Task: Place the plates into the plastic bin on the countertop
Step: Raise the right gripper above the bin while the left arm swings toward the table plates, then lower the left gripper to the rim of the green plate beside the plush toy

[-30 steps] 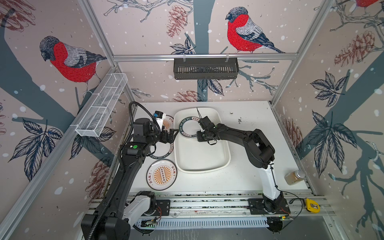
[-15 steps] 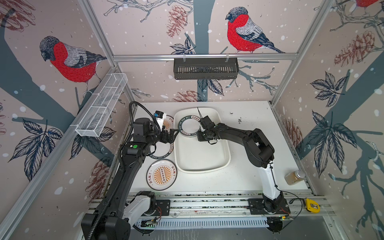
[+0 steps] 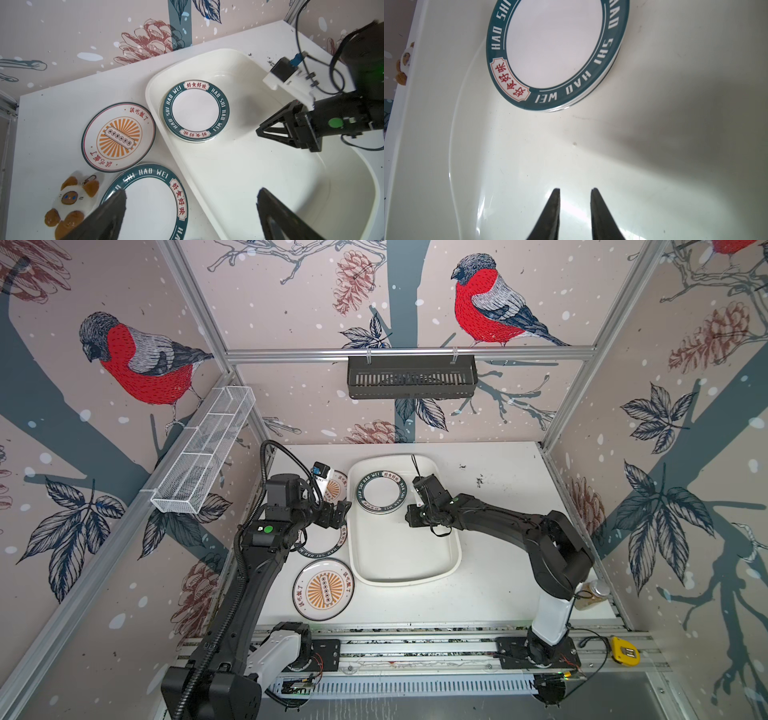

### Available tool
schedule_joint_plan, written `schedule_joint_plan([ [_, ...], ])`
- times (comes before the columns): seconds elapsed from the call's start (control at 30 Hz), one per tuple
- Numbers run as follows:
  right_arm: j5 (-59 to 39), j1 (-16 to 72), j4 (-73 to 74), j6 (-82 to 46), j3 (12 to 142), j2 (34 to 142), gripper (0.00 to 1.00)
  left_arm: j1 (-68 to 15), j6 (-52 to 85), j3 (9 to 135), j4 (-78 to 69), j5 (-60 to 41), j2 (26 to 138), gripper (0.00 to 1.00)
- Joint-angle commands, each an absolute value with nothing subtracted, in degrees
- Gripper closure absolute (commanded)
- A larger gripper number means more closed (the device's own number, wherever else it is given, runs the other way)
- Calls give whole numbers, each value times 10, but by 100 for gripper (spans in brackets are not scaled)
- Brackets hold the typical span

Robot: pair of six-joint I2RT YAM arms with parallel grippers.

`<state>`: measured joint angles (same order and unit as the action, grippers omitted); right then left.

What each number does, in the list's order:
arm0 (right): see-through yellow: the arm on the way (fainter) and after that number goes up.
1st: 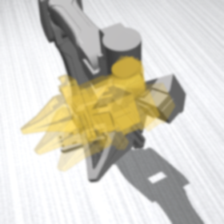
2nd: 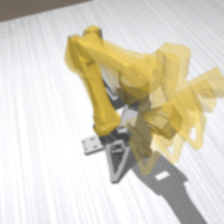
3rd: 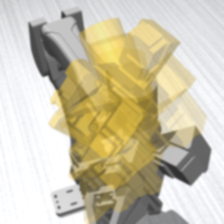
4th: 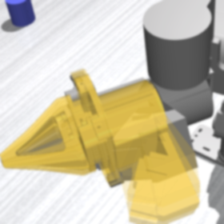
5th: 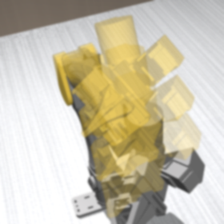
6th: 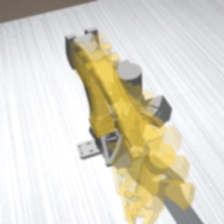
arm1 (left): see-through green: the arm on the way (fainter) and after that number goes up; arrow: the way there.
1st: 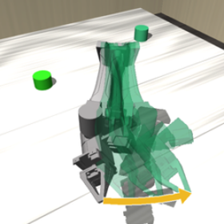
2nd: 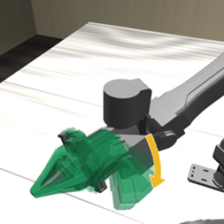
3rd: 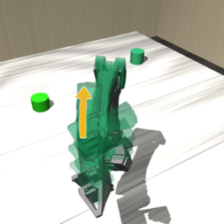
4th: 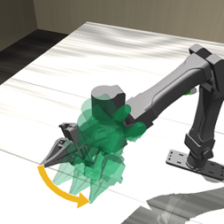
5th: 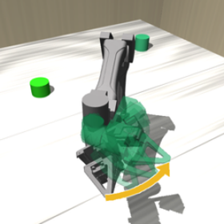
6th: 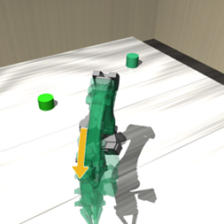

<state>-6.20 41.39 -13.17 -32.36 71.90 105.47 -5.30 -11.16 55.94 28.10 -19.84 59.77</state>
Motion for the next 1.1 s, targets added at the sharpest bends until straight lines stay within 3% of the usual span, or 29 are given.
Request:
schedule_joint_plan([
  [0.0,-76,409,-96,-337,691,1034,71,-51,-132,544,307,-166,599,3],
  [0.6,-104,370,-77,-332,674,1037,70,-37,-94,546,312,-115,641,3],
  [1.07,-106,370,-61,-336,639,990,69,35,-224,495,335,-218,663,6],
])
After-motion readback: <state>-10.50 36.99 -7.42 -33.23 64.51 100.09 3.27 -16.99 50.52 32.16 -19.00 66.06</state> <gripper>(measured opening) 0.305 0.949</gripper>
